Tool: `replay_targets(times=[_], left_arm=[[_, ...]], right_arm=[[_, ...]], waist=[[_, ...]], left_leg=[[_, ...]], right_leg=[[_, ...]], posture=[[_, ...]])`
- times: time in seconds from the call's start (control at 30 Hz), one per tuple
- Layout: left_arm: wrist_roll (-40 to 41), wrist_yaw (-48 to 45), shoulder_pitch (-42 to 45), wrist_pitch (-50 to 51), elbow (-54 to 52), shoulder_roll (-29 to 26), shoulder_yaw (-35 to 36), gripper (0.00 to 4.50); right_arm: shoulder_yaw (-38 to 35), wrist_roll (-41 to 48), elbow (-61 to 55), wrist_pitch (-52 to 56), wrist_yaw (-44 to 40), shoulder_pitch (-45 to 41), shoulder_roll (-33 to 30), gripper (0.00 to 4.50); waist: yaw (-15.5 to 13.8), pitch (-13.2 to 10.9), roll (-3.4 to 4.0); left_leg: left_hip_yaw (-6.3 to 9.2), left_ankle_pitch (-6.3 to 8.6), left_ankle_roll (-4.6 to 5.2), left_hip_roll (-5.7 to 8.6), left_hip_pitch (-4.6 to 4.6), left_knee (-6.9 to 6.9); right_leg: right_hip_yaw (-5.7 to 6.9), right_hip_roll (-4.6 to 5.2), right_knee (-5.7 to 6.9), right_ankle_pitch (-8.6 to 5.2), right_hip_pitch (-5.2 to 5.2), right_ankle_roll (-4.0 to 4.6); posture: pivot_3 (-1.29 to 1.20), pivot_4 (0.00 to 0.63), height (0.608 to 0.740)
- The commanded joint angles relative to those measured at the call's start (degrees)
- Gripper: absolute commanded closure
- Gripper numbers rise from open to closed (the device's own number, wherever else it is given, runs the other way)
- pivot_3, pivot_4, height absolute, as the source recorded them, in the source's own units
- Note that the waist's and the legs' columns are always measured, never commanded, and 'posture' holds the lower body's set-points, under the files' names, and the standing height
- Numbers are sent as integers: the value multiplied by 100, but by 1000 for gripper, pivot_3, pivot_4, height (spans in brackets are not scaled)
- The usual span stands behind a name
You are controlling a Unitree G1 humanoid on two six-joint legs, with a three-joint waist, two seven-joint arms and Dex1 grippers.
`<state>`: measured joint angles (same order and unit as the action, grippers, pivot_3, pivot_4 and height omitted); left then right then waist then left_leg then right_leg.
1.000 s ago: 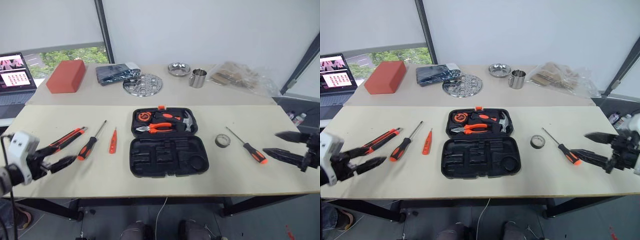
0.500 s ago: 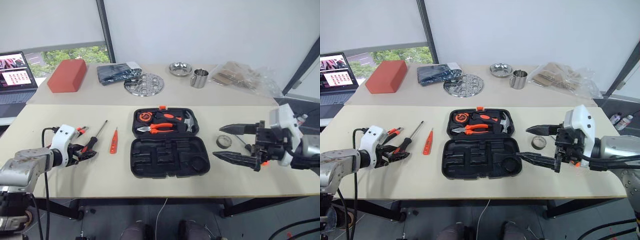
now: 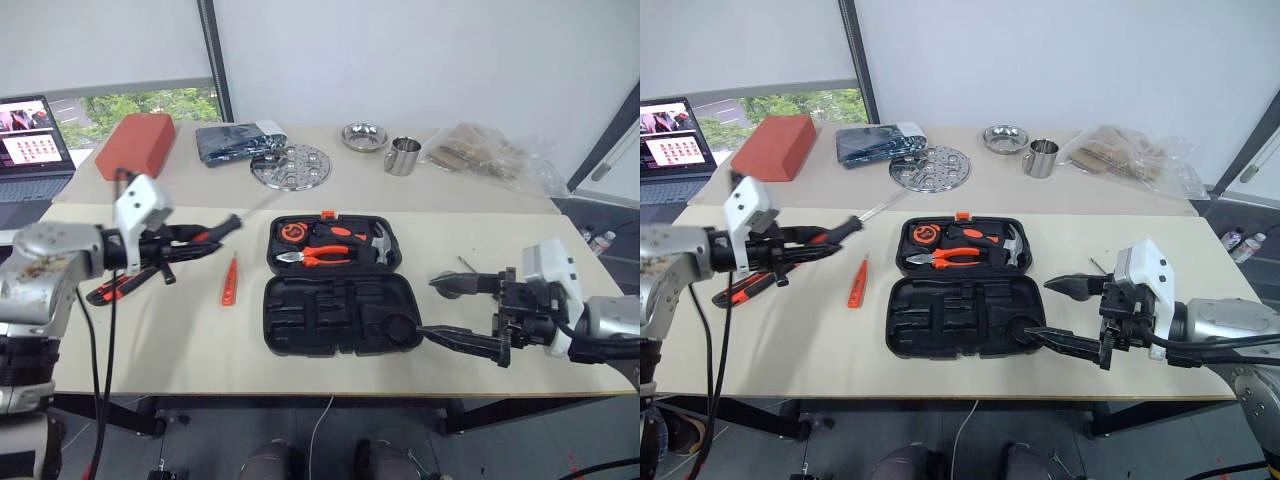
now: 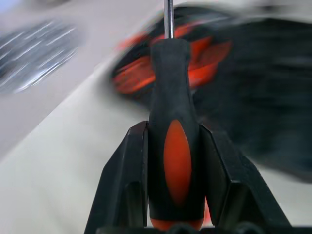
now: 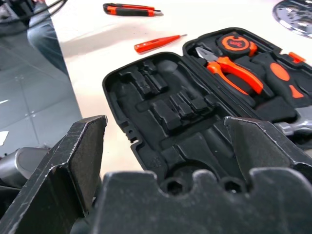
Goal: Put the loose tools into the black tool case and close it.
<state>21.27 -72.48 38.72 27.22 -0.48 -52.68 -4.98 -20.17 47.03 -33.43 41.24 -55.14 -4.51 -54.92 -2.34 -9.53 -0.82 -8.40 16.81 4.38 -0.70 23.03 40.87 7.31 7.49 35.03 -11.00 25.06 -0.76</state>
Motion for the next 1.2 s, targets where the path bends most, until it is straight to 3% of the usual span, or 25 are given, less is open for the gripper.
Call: replay_targets(times=[0.03,0.2,0.37,0.4,0.5,0.63,0.7,0.8,1.07,1.2], left_arm=[[-817,-393,469,-725,587,484,-1031,3524],[-1665,-323,1270,-1597,2246,1390,-1686,3524],[-1954,-423,1642,-1895,3029,1902,-1818,3524],[-2005,-407,1689,-1948,3161,1973,-1803,3024],[-1951,-567,1737,-1898,3254,2059,-1687,2197],[-1689,-842,1801,-1602,3084,2073,-1451,774],[-1691,-816,1845,-1526,3096,2102,-1376,774],[-1624,-779,1910,-1444,3100,2194,-1256,1531],[-1991,-494,1891,-1620,3285,2681,-1543,4439],[-2673,-260,1763,-1950,3567,2816,-2070,4439]], right_arm=[[-90,-96,-145,-160,92,-35,-30,0],[-22,-103,-277,-124,346,-56,79,0],[-107,-22,-457,-64,605,41,186,0],[-123,-25,-496,-65,643,87,199,0],[-175,2,-575,-53,734,184,223,0],[-212,60,-589,-46,833,216,234,0],[-202,63,-570,-57,860,205,231,0],[-167,43,-537,-69,883,159,229,0],[-41,-36,-486,-91,956,63,266,0],[-20,-10,-506,-60,1041,24,298,0]], waist=[[15,0,-1],[59,-4,-9],[93,-5,-9],[94,-5,-9],[85,-5,-10],[90,-5,-10],[92,-5,-10],[86,-5,-10],[83,-5,-10],[82,-4,-10]], left_leg=[[-3,0,1,0,-1,0],[-5,-34,58,-13,10,7],[-3,-38,71,-13,23,10],[-3,-36,75,-12,25,11],[-2,-32,82,-11,26,16],[1,-30,86,-11,28,29],[4,-28,89,-12,30,39],[9,-24,95,-12,31,45],[12,-15,111,-12,48,75],[11,-14,112,-11,47,78]], right_leg=[[-3,-4,3,-1,0,-2],[-9,-21,8,6,17,11],[-10,-20,8,30,28,49],[-9,-19,6,29,27,47],[-9,-18,4,27,24,42],[-10,-15,7,28,23,39],[-11,-13,10,27,23,38],[-11,-9,11,29,20,35],[-9,-8,11,36,19,25],[-11,-8,12,37,18,23]], posture=[[0,150,734],[0,150,734],[0,150,734],[0,150,734],[0,150,734],[0,150,734],[0,150,734],[0,150,734],[0,150,734],[0,150,734]])
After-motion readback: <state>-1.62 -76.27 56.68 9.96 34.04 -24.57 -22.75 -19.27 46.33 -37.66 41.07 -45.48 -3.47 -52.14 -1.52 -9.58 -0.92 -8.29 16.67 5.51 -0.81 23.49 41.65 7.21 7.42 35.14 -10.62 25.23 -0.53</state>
